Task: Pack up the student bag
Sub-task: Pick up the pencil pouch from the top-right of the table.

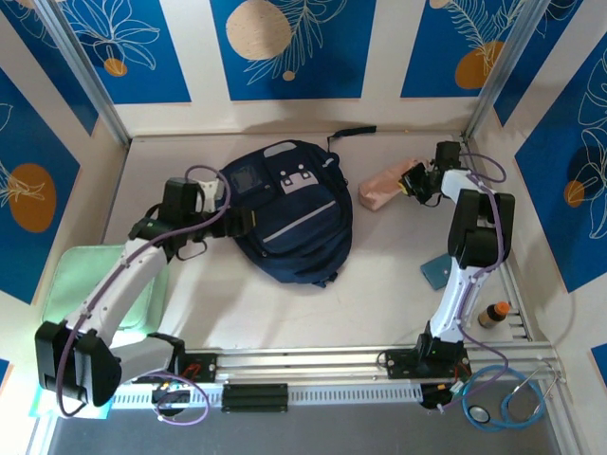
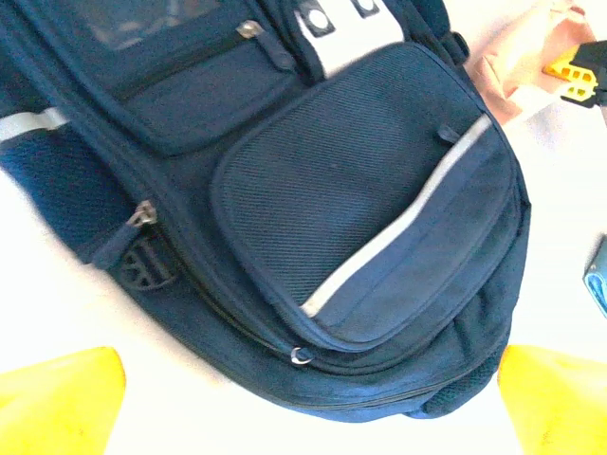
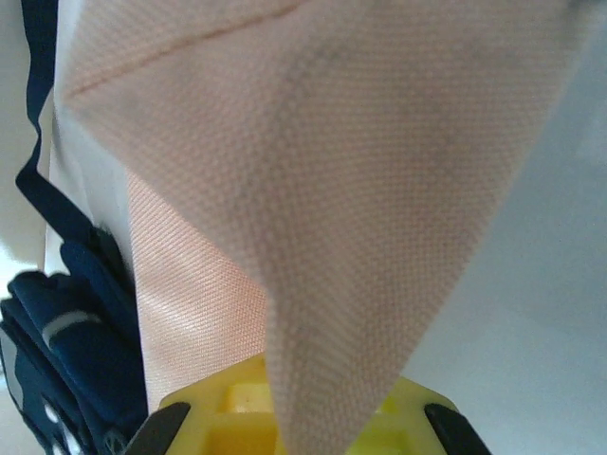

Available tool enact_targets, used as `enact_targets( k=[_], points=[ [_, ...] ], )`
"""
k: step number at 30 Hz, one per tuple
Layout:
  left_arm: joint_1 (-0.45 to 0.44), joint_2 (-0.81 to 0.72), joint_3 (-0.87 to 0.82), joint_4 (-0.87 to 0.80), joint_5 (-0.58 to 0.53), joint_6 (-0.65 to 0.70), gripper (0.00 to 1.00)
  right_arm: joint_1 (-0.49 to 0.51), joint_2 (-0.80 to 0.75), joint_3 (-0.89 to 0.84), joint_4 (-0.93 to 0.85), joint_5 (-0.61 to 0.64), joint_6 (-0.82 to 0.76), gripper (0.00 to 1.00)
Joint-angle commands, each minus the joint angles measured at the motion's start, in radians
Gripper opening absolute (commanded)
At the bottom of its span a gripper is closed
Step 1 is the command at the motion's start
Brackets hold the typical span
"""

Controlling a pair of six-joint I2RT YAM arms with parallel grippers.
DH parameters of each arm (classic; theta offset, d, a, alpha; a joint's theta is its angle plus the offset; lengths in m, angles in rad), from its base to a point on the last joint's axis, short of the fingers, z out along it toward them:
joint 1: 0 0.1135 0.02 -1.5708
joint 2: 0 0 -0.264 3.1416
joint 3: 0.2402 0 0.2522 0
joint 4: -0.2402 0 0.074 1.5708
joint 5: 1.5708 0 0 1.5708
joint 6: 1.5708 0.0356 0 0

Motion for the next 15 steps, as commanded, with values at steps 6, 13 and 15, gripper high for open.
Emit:
enact_targets(
  k=[6, 13, 15],
  points=[
    [-0.254, 0.175, 0.157, -0.028, -0.151, 0.218, 1.00, -0.026, -0.334, -0.220, 0.064, -0.099, -0.028, 0.00],
    [-0.411, 0.410, 0.340, -0.110, -0.273, 0.328, 0.96, -0.032, -0.603, -0.403, -0.004, -0.094, -0.052, 0.00],
    [-0.449, 0.484, 0.407, -0.152, -0.322, 0.359, 0.94, -0.034, -0.661, -0.437, -0.022, -0.092, -0.049, 0.00]
  ],
)
